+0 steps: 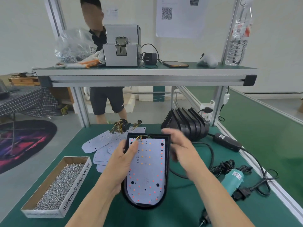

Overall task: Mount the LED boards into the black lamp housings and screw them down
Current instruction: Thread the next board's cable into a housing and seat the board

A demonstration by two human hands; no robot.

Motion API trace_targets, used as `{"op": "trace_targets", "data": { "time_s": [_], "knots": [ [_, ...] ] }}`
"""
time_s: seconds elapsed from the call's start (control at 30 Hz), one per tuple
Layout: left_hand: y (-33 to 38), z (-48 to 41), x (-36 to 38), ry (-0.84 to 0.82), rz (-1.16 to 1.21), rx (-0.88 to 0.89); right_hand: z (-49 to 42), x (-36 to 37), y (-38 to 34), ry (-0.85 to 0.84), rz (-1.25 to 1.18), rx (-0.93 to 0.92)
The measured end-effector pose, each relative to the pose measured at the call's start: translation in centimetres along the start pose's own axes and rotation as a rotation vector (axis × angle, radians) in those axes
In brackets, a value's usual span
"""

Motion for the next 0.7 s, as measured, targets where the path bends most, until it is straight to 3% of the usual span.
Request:
{"op": "trace_targets", "data": {
  "time_s": [0.07,0.13,0.23,0.3,0.37,0.43,0.53,0.6,0.7],
  "knots": [
    [0.1,0.2,0.2,-0.027,0.05,-0.034,0.8,2.0,2.0,-0.255,-0.223,0.226],
    [0.1,0.2,0.5,-0.057,0.133,-0.085,1.3,2.7,2.4,-0.35,-0.256,0.221],
    [0.0,0.4,0.6,-0.075,0.207,-0.119,0.8,2.0,2.1,-0.262,0.251,-0.016],
    [-0.2,0.6,0.7,-0.06,0.214,-0.115,0.7,1.8,1.9,-0.226,0.472,-0.047],
    [-0.1,0.6,0.6,-0.025,0.2,-0.1,0.8,2.2,2.2,-0.265,0.468,-0.025],
    [0.1,0.1,0.0,0.022,0.174,-0.079,1.0,2.2,2.2,-0.234,0.255,0.039],
    [0.8,-0.3,-0.5,0.044,0.149,-0.034,0.7,-0.2,1.4,0.07,-0.001,0.102],
    [1.1,-0.1,-0.4,0.049,0.117,0.002,0.7,-0.8,0.2,0.106,0.051,0.01],
    [1.2,0.2,-0.1,0.066,0.06,0.043,1.0,0.2,-0.6,0.009,0.287,-0.073]
  ]
}}
Point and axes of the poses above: each hand's wrist, its own z-axis away from the middle knuckle, its own x-axis out of the palm, y = z × x, the point moved 7 cm from there along -z, towards the middle knuckle, and after that the axes turned 3 degrees about z, right-handed, at the moved point
